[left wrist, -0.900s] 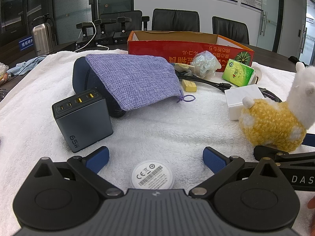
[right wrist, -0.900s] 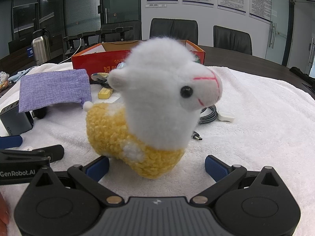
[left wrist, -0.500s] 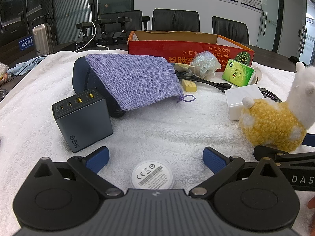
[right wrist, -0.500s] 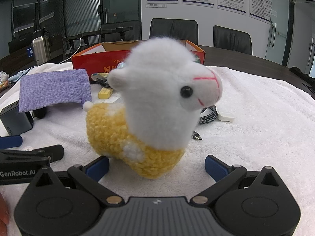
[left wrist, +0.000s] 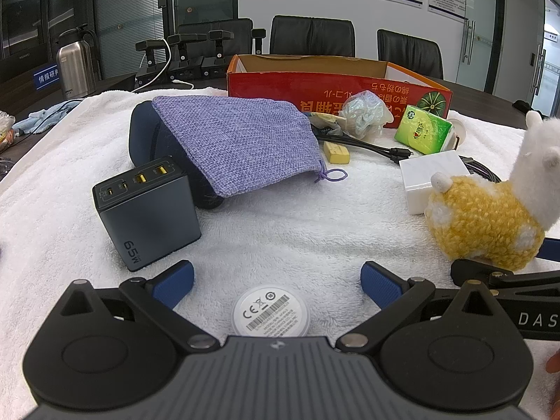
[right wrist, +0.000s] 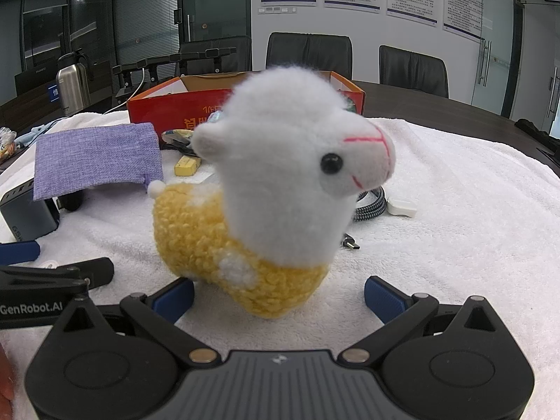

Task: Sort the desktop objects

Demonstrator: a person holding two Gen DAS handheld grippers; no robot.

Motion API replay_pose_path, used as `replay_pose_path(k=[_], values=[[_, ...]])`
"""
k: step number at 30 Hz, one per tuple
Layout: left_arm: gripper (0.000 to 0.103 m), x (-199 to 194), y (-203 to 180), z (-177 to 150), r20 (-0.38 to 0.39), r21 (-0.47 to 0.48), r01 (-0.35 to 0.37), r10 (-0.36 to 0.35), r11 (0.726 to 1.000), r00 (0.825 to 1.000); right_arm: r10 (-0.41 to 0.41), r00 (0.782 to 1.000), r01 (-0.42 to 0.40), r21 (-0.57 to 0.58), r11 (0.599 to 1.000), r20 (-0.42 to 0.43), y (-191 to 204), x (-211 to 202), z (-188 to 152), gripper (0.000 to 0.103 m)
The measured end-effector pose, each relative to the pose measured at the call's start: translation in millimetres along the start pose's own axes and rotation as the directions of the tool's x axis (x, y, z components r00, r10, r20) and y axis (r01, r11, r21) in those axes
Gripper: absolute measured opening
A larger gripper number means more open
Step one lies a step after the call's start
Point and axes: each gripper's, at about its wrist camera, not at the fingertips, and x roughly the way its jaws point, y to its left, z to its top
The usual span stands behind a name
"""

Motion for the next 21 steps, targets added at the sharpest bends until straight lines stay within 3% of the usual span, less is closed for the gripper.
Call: replay_pose_path(k=[21], values=[[0.103, 0.0, -0.1, 0.0, 0.0, 0.0, 0.0, 0.0, 1.0, 1.0, 0.0, 1.0, 0.0, 0.0, 1.0, 0.0, -0.4, 1.4, 1.7, 0.103]])
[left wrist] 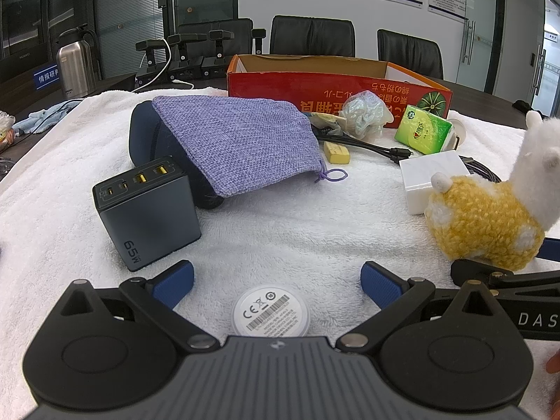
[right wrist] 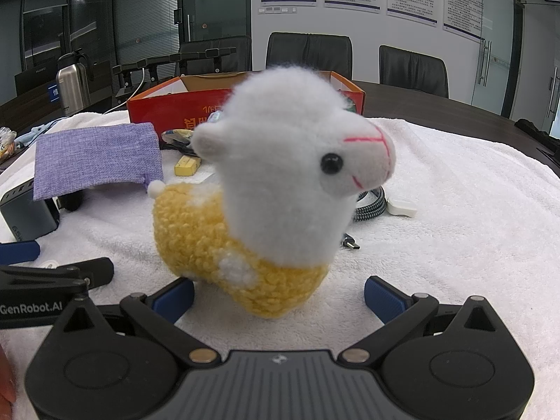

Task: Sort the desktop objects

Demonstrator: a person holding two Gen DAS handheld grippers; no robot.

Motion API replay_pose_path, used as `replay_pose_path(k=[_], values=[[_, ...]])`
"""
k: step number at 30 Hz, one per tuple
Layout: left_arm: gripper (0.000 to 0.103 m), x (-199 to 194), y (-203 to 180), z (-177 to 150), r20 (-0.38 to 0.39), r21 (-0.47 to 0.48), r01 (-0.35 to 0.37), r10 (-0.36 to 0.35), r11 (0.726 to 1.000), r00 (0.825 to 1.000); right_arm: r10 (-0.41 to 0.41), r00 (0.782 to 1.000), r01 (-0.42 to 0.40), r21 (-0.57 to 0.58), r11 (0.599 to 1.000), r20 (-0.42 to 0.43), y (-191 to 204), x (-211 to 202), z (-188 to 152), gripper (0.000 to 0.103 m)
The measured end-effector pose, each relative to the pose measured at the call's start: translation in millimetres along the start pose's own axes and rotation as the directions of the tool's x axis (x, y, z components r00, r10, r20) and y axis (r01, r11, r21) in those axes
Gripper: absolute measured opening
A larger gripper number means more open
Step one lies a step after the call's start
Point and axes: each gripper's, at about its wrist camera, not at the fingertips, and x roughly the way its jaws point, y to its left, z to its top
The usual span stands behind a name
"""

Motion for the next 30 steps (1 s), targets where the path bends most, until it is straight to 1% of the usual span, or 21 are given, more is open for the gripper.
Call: replay_pose_path(k=[30], values=[[0.103, -3.2, 1.4, -0.4, 0.0, 0.0, -0.002, 0.002, 1.0, 1.0, 0.001, 1.0, -0.001, -0.001, 1.0, -0.001, -1.6, 0.6, -0.5, 0.103]])
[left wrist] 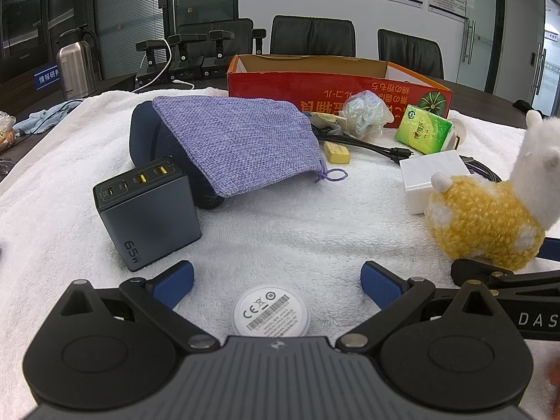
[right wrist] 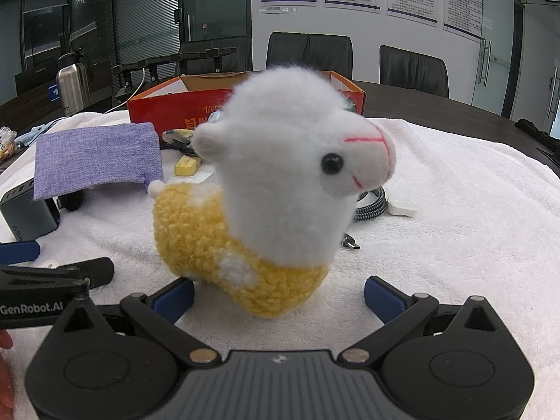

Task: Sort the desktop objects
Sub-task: 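Grasp the alpaca with the right tool while the left grasps the purple pouch, drop both in box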

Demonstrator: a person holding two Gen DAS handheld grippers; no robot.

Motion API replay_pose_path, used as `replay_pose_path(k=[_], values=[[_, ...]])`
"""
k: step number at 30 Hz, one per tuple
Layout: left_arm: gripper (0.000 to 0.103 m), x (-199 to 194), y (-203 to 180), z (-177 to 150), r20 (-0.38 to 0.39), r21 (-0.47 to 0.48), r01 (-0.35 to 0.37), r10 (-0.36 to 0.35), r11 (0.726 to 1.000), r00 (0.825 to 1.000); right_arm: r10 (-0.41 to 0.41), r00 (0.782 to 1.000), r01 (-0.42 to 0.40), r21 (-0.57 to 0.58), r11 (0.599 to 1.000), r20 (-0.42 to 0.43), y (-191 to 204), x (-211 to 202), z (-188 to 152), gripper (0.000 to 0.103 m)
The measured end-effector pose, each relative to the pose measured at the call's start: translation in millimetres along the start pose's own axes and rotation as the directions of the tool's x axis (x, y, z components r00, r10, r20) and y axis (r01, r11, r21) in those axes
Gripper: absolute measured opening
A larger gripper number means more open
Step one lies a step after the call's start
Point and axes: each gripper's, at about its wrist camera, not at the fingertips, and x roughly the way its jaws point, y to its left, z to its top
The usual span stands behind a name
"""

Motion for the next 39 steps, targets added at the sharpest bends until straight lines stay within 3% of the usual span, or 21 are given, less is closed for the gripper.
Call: replay_pose_path(k=[5, 7, 10, 12, 16, 17, 18, 19, 20, 22, 24, 26, 30, 35, 39], values=[[0.103, -1.0, -0.1, 0.7, 0.013, -0.004, 0.005, -0.005, 1.0, 1.0, 0.002, 1.0, -0.002, -0.004, 1.0, 0.0, -0.9, -1.2, -0.5, 0.103], [0.103, -20.0, 4.7, 0.0, 0.1, 0.005, 0.028, -0.028, 1.0, 0.995, 0.014, 1.0, -0.014, 0.004, 1.0, 0.005, -2.3, -7.5, -2.2, 0.102], [0.103, -53.3, 22.1, 7.6, 0.292, 0.049, 0.017, -0.031, 0.999, 0.956, 0.092, 0.989, -0.095, 0.027, 0.995, 0.115, -13.3, -37.6, -9.6, 0.102], [0.103, -48.5, 34.3, 26.4, 0.293, 0.039, -0.027, 0.014, 0.999, 0.956, 0.107, 0.98, -0.116, 0.041, 0.992, 0.166, -19.4, -48.0, -8.9, 0.1], [0.099, -13.6, 55.9, 66.2, 0.202, -0.032, -0.011, 0.018, 0.999, 0.979, 0.138, 0.957, -0.16, 0.07, 0.985, 0.255, -33.2, -51.3, 8.9, 0.094], [0.095, -5.4, 56.0, 72.7, 0.173, -0.018, 0.017, -0.014, 1.0, 0.985, 0.147, 0.958, -0.167, 0.064, 0.984, 0.245, -33.5, -48.5, 12.8, 0.089], [0.081, 0.9, 55.8, 77.0, 0.145, -0.015, 0.034, -0.032, 0.999, 0.989, 0.156, 0.961, -0.173, 0.057, 0.983, 0.228, -31.6, -41.4, 17.6, 0.071], [0.07, 7.5, 53.7, 79.7, 0.121, -0.015, 0.038, -0.036, 0.999, 0.992, 0.168, 0.964, -0.183, 0.055, 0.982, 0.207, -32.4, -34.7, 22.0, 0.047], [0.065, 13.2, 52.8, 81.4, 0.107, -0.01, 0.038, -0.037, 0.999, 0.994, 0.175, 0.965, -0.189, 0.058, 0.98, 0.195, -34.3, -31.0, 24.2, 0.047], [0.042, 18.3, 49.5, 82.2, 0.11, -0.014, 0.016, -0.015, 1.0, 0.994, 0.186, 0.962, -0.202, 0.065, 0.977, 0.198, -36.8, -27.5, 28.7, 0.046], [0.008, 14.7, 53.0, 80.9, 0.134, -0.014, 0.058, -0.056, 0.998, 0.989, 0.2, 0.957, -0.218, 0.068, 0.974, 0.209, -37.8, -27.4, 31.4, 0.045], [0.004, 8.8, 55.2, 85.7, 0.156, -0.031, 0.096, -0.09, 0.995, 0.984, 0.214, 0.949, -0.239, 0.085, 0.967, 0.229, -41.9, -30.8, 34.8, 0.045], [0.004, -15.9, 52.7, 95.6, 0.247, -0.015, 0.14, -0.132, 0.99, 0.96, 0.227, 0.93, -0.262, 0.09, 0.961, 0.29, -51.1, -42.8, 51.6, 0.044], [0.004, -45.7, 51.7, 127.4, 0.359, 0.017, 0.251, -0.241, 0.968, 0.902, 0.238, 0.898, -0.283, 0.07, 0.957, 0.37, -65.1, -61.7, 82.6, 0.044], [0.003, -37.0, 50.7, 175.6, 0.359, 0.003, 0.348, -0.326, 0.937, 0.874, 0.212, 0.892, -0.239, 0.018, 0.971, 0.399, -78.1, -58.6, 128.8, 0.044]])
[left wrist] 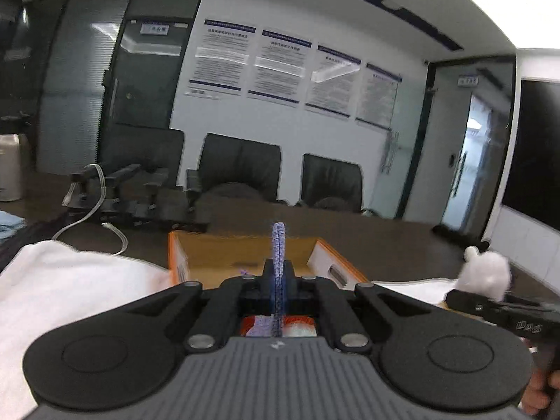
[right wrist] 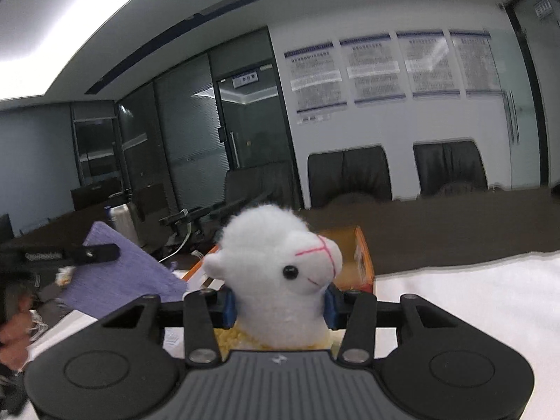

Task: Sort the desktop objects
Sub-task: 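Grasp the alpaca with the right tool while the left grasps the purple pouch, drop both in box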

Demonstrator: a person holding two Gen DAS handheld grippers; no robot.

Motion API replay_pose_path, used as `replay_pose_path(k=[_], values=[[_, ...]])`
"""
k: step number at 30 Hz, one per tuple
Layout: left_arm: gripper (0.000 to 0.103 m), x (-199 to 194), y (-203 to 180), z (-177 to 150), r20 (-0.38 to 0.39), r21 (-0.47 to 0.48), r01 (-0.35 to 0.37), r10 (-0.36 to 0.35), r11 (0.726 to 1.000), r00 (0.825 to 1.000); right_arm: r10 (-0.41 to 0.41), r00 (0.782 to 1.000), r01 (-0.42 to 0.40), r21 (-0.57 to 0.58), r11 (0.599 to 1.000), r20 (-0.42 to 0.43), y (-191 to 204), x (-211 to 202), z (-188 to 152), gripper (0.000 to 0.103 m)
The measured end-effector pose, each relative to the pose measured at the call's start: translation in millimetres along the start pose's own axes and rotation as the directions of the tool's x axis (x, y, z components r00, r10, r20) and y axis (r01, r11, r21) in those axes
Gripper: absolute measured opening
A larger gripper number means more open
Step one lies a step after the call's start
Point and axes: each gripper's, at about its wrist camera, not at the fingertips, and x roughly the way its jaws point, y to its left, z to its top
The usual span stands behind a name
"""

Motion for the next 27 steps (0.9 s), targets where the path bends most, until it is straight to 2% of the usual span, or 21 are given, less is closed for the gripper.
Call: replay_pose_path(k=[2, 5, 7, 9, 11, 13, 14, 15, 17, 19, 20, 21, 22, 23, 25, 26, 27], values=[[0.003, 24.3, -0.3, 20.0, 0.0, -0.007, 0.01, -0.01, 1.0, 1.0, -0.024, 1.0, 0.024, -0.041, 0.999, 0.012, -8.7, 21.1, 26.1, 0.044], [0.003, 66.1, -0.1, 47.1, -0.004, -0.045, 0.016, -0.016, 0.999, 1.0, -0.056, 0.998, 0.054, -0.094, 0.994, -0.02, -20.5, 69.8, 61.0, 0.044], [0.003, 100.9, 3.5, 54.2, -0.013, -0.062, 0.011, -0.011, 0.998, 1.0, -0.075, 0.995, 0.065, -0.134, 0.989, -0.071, -25.6, 107.7, 76.1, 0.044], [0.003, 136.1, 15.2, 48.3, -0.072, -0.129, 0.004, -0.014, 0.992, 0.997, -0.074, 0.983, 0.044, -0.183, 0.982, -0.165, -30.2, 151.9, 84.7, 0.044], [0.003, 174.3, 29.6, 33.8, -0.159, -0.188, -0.034, 0.003, 0.982, 0.987, -0.078, 0.958, 0.023, -0.198, 0.98, -0.274, -37.7, 195.0, 86.5, 0.044], [0.003, 204.1, 45.3, 18.5, -0.244, -0.198, -0.083, 0.033, 0.977, 0.969, -0.095, 0.919, 0.008, -0.222, 0.975, -0.383, -41.4, 228.0, 83.7, 0.044], [0.003, 214.3, 53.4, 11.4, -0.281, -0.207, -0.097, 0.036, 0.974, 0.959, -0.098, 0.892, -0.009, -0.234, 0.972, -0.442, -43.6, 244.8, 79.9, 0.043], [0.003, 225.3, 59.7, 4.3, -0.326, -0.2, -0.113, 0.043, 0.973, 0.944, -0.102, 0.873, -0.024, -0.251, 0.968, -0.477, -43.9, 256.7, 76.6, 0.043], [0.003, 234.0, 69.2, -9.6, -0.385, -0.134, -0.18, 0.116, 0.975, 0.916, -0.126, 0.846, -0.031, -0.284, 0.958, -0.518, -41.5, 278.0, 66.8, 0.042], [0.004, 244.4, 72.2, -18.9, -0.446, -0.046, -0.227, 0.184, 0.973, 0.876, -0.133, 0.816, -0.054, -0.304, 0.951, -0.562, -38.5, 294.3, 59.7, 0.042], [0.004, 248.6, 73.6, -22.5, -0.466, -0.02, -0.244, 0.207, 0.97, 0.86, -0.139, 0.785, -0.072, -0.312, 0.947, -0.604, -36.1, 306.4, 55.0, 0.042], [0.005, 252.6, 75.0, -28.2, -0.48, 0.016, -0.26, 0.235, 0.966, 0.845, -0.154, 0.772, -0.074, -0.329, 0.941, -0.617, -33.2, 314.1, 48.3, 0.043], [0.005, 255.2, 74.2, -32.1, -0.471, 0.058, -0.273, 0.267, 0.96, 0.841, -0.182, 0.766, -0.058, -0.349, 0.935, -0.617, -30.4, 319.7, 41.4, 0.043], [0.006, 258.9, 75.2, -35.5, -0.45, 0.1, -0.274, 0.289, 0.957, 0.845, -0.204, 0.749, -0.043, -0.352, 0.935, -0.631, -29.2, 326.7, 37.6, 0.043], [0.007, 265.0, 72.3, -39.2, -0.439, 0.176, -0.269, 0.32, 0.947, 0.84, -0.208, 0.731, -0.028, -0.334, 0.942, -0.65, -29.0, 332.2, 28.6, 0.044], [0.007, 269.0, 71.5, -41.1, -0.446, 0.198, -0.257, 0.32, 0.946, 0.836, -0.221, 0.727, -0.011, -0.332, 0.943, -0.65, -29.5, 332.5, 23.6, 0.044], [0.008, 272.5, 71.4, -42.2, -0.453, 0.211, -0.247, 0.319, 0.946, 0.832, -0.228, 0.734, 0.002, -0.333, 0.943, -0.64, -30.0, 330.8, 19.1, 0.045]])
